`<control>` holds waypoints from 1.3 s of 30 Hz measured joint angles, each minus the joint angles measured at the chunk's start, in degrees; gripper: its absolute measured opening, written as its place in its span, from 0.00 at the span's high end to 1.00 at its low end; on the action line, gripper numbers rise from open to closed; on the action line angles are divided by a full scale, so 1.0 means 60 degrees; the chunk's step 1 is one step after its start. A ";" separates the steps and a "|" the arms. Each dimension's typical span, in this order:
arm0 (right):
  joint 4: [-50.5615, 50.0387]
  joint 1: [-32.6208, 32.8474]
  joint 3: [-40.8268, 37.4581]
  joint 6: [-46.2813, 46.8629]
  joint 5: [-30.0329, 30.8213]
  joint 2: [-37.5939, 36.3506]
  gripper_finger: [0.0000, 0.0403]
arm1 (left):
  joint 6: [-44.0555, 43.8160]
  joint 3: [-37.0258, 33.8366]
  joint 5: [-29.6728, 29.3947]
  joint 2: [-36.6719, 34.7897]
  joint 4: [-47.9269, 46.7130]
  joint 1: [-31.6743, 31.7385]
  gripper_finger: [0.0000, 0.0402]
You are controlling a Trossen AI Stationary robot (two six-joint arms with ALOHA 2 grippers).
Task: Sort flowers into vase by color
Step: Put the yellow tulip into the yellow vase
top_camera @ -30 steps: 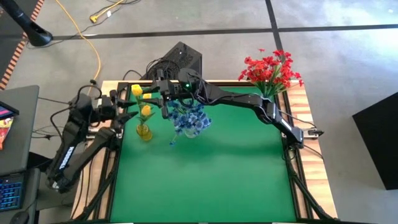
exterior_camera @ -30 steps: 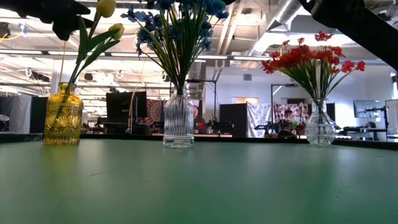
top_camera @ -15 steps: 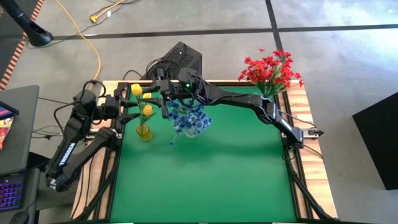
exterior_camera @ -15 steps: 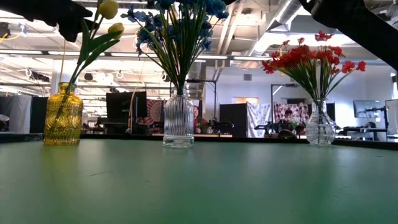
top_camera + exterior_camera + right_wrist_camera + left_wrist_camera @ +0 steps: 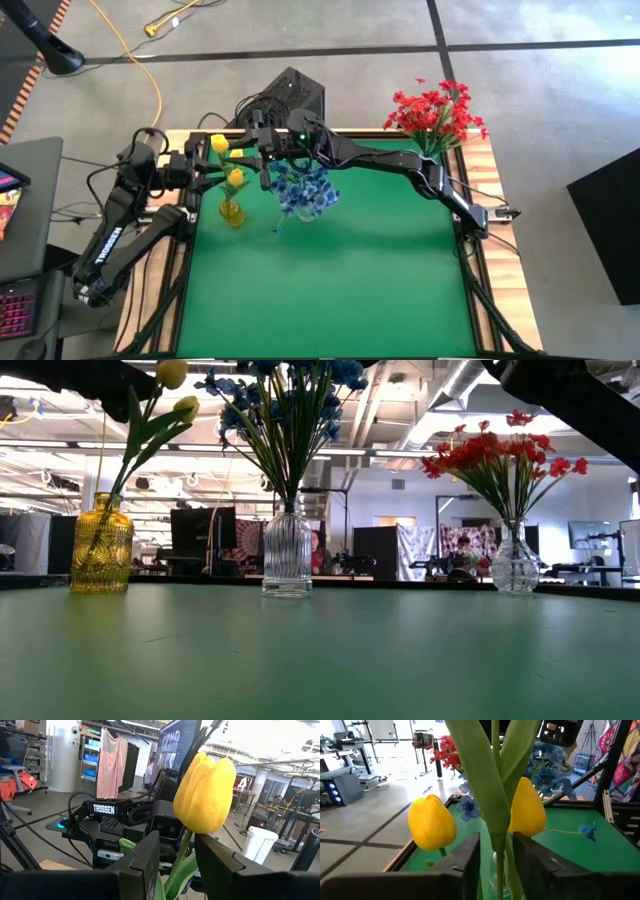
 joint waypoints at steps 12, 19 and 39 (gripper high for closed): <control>0.0124 0.0000 0.0000 0.0019 -0.0018 0.0000 0.63 | 0.0006 0.0000 -0.0015 -0.0004 0.0215 -0.0001 0.99; 0.0023 -0.0001 0.0000 0.0475 -0.0029 0.0000 0.58 | 0.0036 0.0000 -0.0218 -0.0004 0.0244 -0.0003 1.00; -0.1660 -0.0923 0.0051 0.1275 -0.1173 -0.0402 0.31 | 0.0574 0.0000 -0.0446 -0.0675 -0.0704 0.0000 1.00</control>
